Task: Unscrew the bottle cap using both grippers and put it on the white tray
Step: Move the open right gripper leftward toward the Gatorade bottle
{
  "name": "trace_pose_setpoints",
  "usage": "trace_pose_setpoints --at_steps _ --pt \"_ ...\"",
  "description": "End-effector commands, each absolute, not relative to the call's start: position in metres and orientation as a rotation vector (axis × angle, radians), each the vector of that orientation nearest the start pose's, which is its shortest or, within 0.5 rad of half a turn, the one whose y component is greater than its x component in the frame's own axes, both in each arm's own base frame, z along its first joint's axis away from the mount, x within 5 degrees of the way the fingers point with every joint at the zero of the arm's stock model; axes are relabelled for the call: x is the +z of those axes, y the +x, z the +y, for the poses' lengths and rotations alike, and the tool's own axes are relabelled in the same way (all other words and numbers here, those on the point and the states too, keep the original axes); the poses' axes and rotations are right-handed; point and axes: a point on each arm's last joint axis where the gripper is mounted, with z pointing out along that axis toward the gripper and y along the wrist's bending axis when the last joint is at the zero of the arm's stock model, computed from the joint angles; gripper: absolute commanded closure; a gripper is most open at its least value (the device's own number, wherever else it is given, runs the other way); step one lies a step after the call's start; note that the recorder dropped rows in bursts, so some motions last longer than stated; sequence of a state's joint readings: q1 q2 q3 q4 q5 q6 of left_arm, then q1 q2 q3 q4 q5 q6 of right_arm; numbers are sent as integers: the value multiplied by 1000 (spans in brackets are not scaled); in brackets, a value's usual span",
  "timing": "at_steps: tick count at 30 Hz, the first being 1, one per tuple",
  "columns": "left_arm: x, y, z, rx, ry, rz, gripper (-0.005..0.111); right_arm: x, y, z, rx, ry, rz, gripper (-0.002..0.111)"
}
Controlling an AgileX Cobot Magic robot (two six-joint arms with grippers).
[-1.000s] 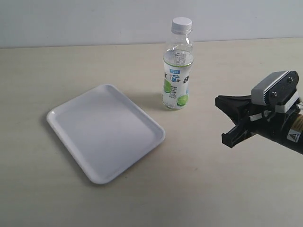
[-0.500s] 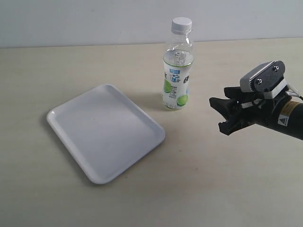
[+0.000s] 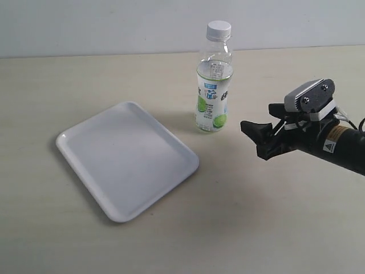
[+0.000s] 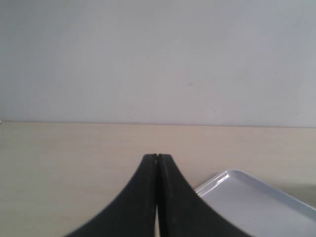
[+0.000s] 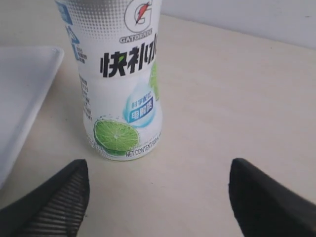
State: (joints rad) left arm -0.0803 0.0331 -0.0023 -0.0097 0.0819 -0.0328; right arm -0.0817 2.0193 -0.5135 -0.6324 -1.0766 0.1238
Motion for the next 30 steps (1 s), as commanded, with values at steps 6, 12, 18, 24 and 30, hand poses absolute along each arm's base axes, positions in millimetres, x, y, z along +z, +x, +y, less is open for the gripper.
trace_pose_setpoints --at_steps 6,12,18,24,30 --pt "204 59 -5 -96 28 1601 107 67 292 27 344 -534 1810 26" --pt "204 59 -5 -96 28 1601 107 59 300 29 375 -584 1795 24" --pt "204 59 -5 -96 28 1601 107 58 310 32 435 -600 1774 24" --pt "204 59 -5 -96 28 1601 107 63 319 34 462 -623 1739 24" --pt "204 59 -5 -96 28 1601 107 64 331 40 502 -635 1710 24"
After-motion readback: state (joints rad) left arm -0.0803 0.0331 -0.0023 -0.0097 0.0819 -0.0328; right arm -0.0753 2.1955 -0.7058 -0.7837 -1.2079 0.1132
